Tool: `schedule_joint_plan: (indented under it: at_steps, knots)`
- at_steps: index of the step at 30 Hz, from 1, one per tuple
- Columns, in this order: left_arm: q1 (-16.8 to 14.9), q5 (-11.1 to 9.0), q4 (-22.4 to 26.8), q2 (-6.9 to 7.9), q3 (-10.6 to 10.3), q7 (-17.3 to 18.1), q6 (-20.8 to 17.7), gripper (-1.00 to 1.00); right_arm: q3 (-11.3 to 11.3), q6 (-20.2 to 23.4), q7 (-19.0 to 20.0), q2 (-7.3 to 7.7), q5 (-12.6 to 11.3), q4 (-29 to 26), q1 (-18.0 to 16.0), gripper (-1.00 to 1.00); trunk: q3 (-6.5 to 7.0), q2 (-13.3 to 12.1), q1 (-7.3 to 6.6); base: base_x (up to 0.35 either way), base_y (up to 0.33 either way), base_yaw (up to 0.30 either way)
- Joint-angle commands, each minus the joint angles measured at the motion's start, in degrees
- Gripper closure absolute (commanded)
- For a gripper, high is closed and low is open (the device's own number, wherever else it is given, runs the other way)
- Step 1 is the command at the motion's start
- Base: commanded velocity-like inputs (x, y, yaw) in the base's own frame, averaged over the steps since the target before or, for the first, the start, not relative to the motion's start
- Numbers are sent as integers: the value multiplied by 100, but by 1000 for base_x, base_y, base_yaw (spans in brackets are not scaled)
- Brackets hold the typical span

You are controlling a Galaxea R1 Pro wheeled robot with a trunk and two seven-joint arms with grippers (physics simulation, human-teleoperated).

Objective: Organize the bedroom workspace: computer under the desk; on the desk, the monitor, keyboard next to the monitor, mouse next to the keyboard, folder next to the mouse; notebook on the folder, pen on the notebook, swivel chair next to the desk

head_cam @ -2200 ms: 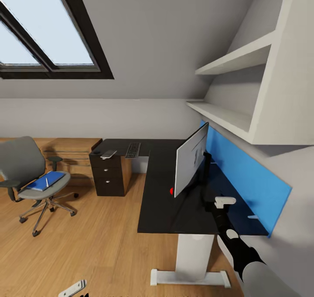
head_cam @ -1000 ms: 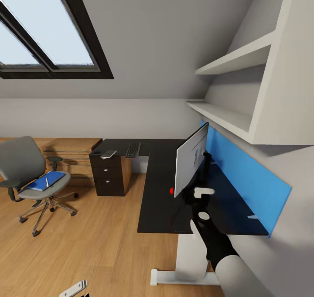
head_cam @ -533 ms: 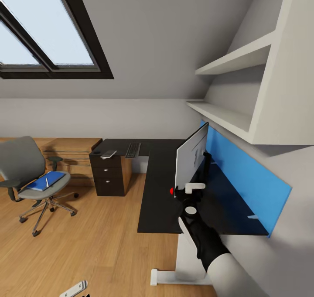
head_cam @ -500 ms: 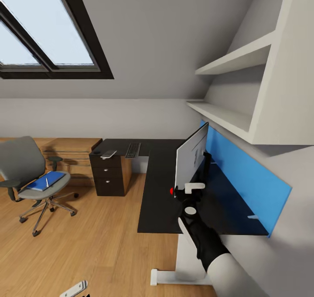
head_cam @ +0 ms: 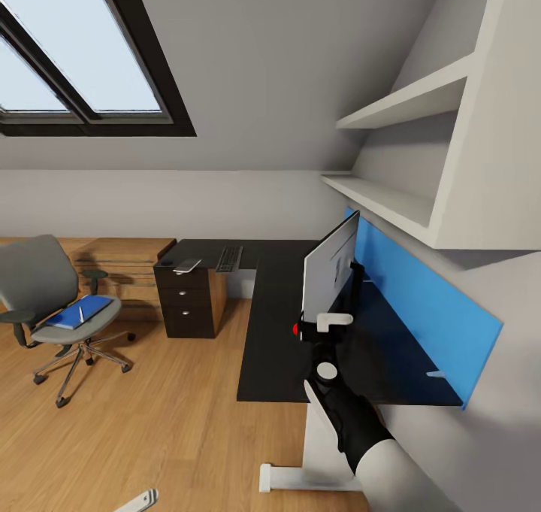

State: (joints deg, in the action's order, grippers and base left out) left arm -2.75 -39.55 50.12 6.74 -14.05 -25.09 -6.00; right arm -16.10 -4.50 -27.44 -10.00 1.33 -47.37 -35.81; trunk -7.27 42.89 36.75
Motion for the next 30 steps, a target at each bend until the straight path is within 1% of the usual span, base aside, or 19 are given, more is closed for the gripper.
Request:
schedule_joint_plan:
  at_steps: [1,6,19,24,27,28,30]
  knots:
    - [-5,-22,10,7,-27,-48,-14,-100,-10,-22,-34,0,39,6,-6,-100,-10,8,2,0,0,0]
    - [0,-4,7,-3,-27,-43,-13,-100,-8,-73,-33,0,203,8,6,-100,-10,8,2,38,27,0]
    - [-4,0,6,-6,-27,-32,-14,-100,-8,-94,-27,0,325,4,80,-100,-10,8,2,221,157,0]
    - [-3,0,0,-2,-27,-31,-10,-100,-8,-95,-29,0,340,10,83,-100,-10,8,2,251,42,0]
    - [-1,0,-2,-5,-27,-31,-15,-100,-8,-88,-252,0,341,13,83,-100,-10,8,2,46,6,0]
    - [-3,0,-2,-6,-27,-31,-13,-100,-8,-87,-386,0,341,12,83,-100,-10,8,2,13,2,0]
    - [-4,0,-3,-6,-27,-31,-14,-100,-8,-86,-424,0,341,14,83,-100,-10,8,2,9,1,0]
